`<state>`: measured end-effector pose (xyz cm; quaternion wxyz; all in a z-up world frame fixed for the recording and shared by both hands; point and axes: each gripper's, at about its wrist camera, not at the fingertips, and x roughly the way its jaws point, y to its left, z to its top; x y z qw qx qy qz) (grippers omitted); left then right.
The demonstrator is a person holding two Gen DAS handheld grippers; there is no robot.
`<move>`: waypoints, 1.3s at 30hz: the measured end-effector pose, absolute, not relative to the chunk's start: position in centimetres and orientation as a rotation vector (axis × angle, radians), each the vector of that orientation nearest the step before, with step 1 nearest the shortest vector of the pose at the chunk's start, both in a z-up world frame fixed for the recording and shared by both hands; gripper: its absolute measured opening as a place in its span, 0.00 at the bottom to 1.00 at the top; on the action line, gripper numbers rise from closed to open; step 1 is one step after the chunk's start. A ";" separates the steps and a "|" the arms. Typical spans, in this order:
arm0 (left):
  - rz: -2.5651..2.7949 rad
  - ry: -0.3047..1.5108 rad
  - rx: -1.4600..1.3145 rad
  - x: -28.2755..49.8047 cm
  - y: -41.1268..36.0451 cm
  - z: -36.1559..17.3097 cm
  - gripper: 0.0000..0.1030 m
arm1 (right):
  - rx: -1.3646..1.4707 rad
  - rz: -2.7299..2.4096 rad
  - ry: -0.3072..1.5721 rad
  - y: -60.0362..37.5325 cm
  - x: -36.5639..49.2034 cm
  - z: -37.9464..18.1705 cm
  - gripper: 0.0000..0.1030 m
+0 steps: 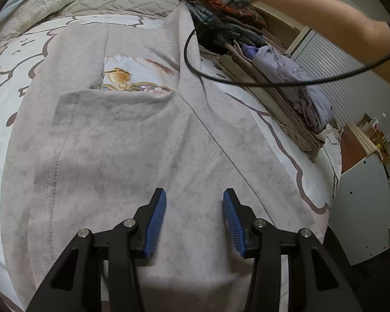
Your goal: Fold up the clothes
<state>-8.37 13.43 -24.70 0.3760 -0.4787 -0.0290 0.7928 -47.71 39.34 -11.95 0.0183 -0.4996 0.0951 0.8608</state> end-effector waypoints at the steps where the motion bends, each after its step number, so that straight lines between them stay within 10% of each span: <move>1: 2.032 -0.067 -1.223 -8.3 13.5 -24.7 0.44 | -1.577 2.691 0.225 37.9 -48.3 -11.8 0.05; 11: 2.055 0.007 -1.223 -8.0 14.3 -24.6 0.44 | -1.716 2.630 0.027 28.8 -52.2 -19.0 0.07; 15: 2.054 0.015 -1.226 -8.0 14.4 -24.8 0.44 | -1.688 2.656 0.075 30.0 -50.2 -17.6 0.85; 22: 2.092 0.029 -1.226 -7.3 14.2 -23.8 0.44 | -1.701 2.791 0.113 35.3 -41.7 -10.1 0.82; 26: 2.143 -0.050 -1.181 -6.9 12.1 -21.1 0.44 | -1.687 2.856 -0.019 37.1 -33.4 -7.3 0.46; 29: 2.215 -0.037 -1.147 -7.7 10.4 -19.3 0.44 | -1.711 2.928 0.007 37.3 -27.2 -7.1 0.41; 39: 2.208 0.297 -1.060 -14.0 14.2 -17.1 0.63 | -2.198 2.805 0.451 30.0 -9.9 -22.0 0.25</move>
